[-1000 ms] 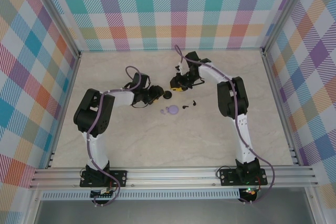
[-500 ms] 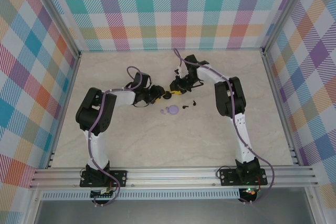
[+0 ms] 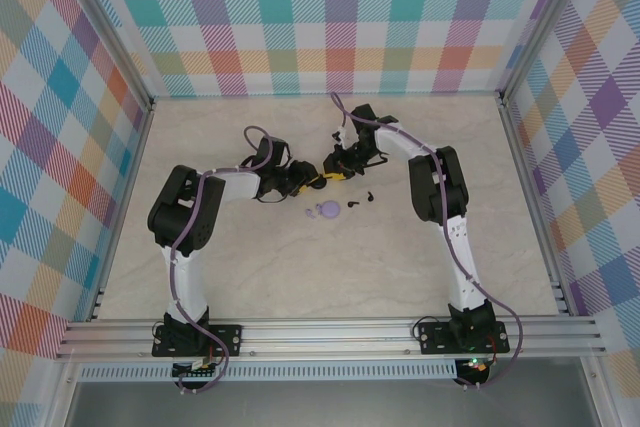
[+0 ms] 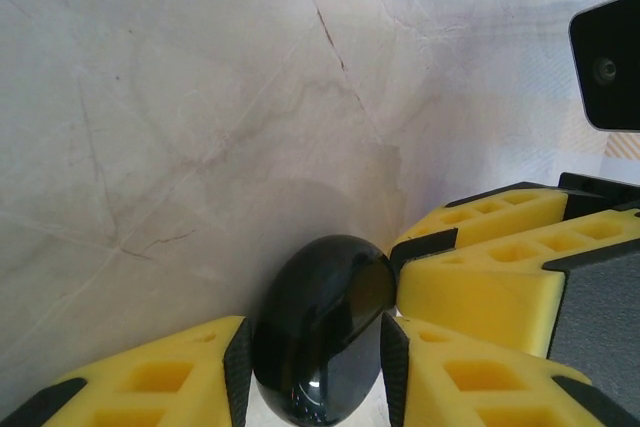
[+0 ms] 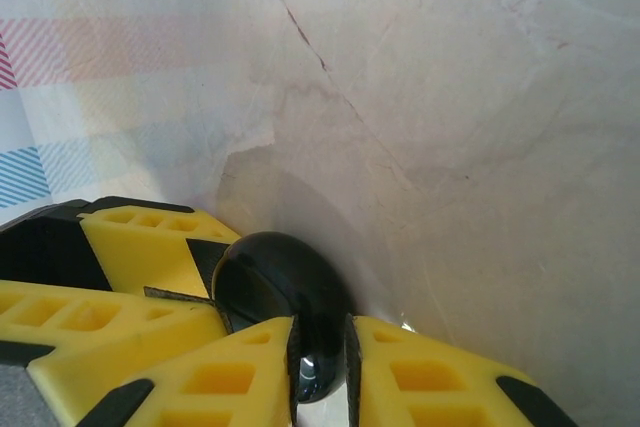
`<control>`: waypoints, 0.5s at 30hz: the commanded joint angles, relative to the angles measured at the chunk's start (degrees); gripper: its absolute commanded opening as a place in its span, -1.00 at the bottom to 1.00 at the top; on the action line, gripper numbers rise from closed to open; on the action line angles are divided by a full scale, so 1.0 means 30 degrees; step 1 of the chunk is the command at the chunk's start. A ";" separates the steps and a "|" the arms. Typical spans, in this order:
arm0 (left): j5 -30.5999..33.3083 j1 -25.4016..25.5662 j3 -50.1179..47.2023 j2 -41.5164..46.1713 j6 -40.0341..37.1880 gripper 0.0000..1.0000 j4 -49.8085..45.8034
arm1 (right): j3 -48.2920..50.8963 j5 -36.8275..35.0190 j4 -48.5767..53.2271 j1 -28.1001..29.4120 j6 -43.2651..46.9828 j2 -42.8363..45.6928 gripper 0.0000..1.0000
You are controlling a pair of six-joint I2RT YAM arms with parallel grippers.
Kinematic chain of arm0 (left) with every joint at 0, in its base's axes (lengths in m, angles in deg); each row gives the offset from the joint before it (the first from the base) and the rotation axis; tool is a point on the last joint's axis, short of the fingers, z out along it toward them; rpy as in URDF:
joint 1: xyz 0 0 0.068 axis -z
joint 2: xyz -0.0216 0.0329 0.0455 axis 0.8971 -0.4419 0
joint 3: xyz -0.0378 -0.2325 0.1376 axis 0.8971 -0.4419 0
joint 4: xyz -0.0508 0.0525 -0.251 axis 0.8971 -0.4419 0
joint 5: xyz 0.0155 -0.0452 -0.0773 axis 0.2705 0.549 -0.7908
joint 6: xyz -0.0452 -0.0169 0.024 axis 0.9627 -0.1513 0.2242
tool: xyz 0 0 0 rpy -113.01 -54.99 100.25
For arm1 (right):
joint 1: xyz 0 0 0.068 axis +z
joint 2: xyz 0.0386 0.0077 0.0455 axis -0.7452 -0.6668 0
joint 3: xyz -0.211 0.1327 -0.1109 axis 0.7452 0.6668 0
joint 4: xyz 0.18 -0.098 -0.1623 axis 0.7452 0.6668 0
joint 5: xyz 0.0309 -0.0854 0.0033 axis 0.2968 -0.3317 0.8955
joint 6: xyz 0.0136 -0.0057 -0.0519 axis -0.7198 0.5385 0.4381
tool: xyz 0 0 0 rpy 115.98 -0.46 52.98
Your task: Insert the wireless bluetooth earbuds into the charging case
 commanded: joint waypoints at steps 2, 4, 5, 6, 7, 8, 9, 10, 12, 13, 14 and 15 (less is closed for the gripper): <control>-0.0858 0.0684 0.0061 -0.1153 0.0520 -0.20 0.0355 | 0.0230 0.0576 -0.0061 0.0163 -0.0267 -0.0154 -0.55; -0.0856 0.0688 0.0116 -0.1151 0.0550 -0.23 0.0364 | 0.0340 0.0658 -0.0139 0.0163 -0.0256 -0.0121 -0.55; -0.0864 0.0709 0.0147 -0.1151 0.0547 -0.24 0.0397 | 0.0391 0.0683 -0.0174 0.0164 -0.0273 -0.0092 -0.55; -0.0887 0.0717 0.0148 -0.1153 0.0548 -0.26 0.0394 | 0.0414 0.0693 -0.0206 0.0162 -0.0296 -0.0091 -0.55; -0.0892 0.0717 0.0176 -0.1153 0.0549 -0.30 0.0394 | 0.0443 0.0744 -0.0238 0.0149 -0.0318 -0.0088 -0.54; -0.0889 0.0702 0.0204 -0.1127 0.0541 -0.32 0.0394 | 0.0477 0.0753 -0.0279 0.0161 -0.0333 -0.0063 -0.55; -0.0842 0.0717 0.0207 -0.1124 0.0566 -0.34 0.0337 | 0.0496 0.0753 -0.0295 0.0181 -0.0333 -0.0048 -0.54; -0.0776 0.0713 0.0227 -0.1096 0.0549 -0.35 0.0264 | 0.0521 0.0746 -0.0323 0.0162 -0.0360 -0.0018 -0.54; -0.0739 0.0717 0.0258 -0.1107 0.0525 -0.35 0.0189 | 0.0592 0.0752 -0.0331 0.0159 -0.0376 0.0048 -0.54; -0.0737 0.0715 0.0280 -0.1124 0.0549 -0.35 0.0189 | 0.0629 0.0753 -0.0407 0.0170 -0.0416 0.0098 -0.53; -0.0739 0.0713 0.0295 -0.1135 0.0550 -0.35 0.0189 | 0.0632 0.0753 -0.0440 0.0162 -0.0420 0.0139 -0.53; -0.0724 0.0715 0.0294 -0.1107 0.0550 -0.36 0.0174 | 0.0656 0.0753 -0.0467 0.0177 -0.0449 0.0165 -0.53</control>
